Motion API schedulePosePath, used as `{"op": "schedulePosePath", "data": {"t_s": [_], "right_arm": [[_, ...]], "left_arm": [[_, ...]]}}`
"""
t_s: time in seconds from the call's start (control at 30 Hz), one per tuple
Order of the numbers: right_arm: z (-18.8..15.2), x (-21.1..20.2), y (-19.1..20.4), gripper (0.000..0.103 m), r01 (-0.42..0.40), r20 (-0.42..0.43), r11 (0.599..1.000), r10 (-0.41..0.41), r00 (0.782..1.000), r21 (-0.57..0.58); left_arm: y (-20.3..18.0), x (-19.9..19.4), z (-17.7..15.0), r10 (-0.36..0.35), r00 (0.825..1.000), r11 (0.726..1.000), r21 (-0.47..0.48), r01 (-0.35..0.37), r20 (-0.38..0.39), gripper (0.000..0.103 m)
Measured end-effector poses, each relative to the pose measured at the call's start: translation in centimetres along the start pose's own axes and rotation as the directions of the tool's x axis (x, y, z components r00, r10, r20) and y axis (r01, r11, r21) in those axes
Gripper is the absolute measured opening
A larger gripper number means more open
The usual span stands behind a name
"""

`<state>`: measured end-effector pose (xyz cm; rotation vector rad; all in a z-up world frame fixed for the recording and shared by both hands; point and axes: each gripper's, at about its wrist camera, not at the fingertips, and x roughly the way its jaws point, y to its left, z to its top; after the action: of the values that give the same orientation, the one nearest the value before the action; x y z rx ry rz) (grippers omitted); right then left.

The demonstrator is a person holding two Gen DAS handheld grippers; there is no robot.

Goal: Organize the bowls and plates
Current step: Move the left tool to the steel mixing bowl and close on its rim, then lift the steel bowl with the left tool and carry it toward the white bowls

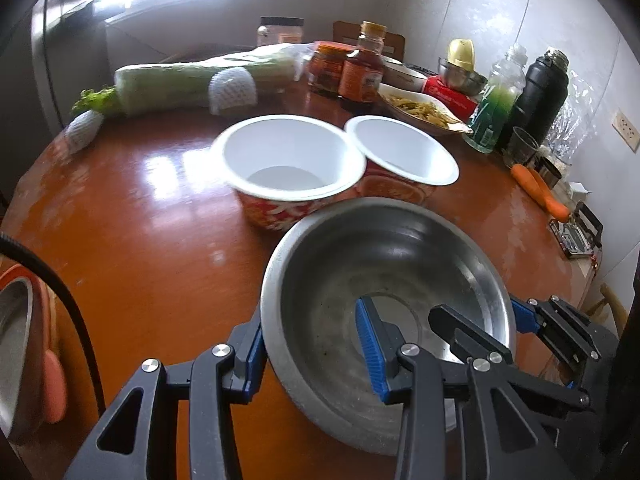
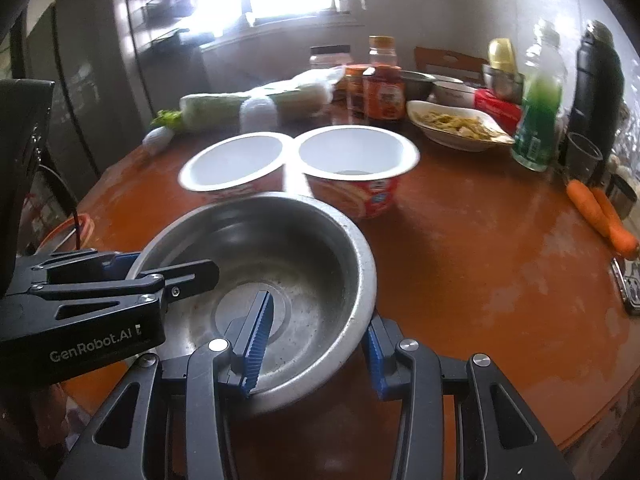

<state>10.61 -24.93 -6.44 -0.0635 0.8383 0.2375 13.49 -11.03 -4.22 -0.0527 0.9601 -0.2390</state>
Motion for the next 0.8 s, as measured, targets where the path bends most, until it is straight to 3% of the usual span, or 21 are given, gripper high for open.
{"op": "schedulePosePath", "data": {"t_s": [0.4,0.8], "right_arm": [[-0.5,-0.6,4.7,0.045,-0.047,-0.019,0.995,0.045,0.999,-0.091],[-0.9,-0.1,6.0,0.045,-0.078,-0.047,0.991,0.074,0.996,-0.11]], "left_arm": [[3.4,-2.9,-2.1,0.038,0.999,0.999,-0.027,-0.037,0.02,0.042],[4.6,-2.9,-2.9,0.064,0.998,0.997,-0.039,-0.063,0.01,0.042]]}}
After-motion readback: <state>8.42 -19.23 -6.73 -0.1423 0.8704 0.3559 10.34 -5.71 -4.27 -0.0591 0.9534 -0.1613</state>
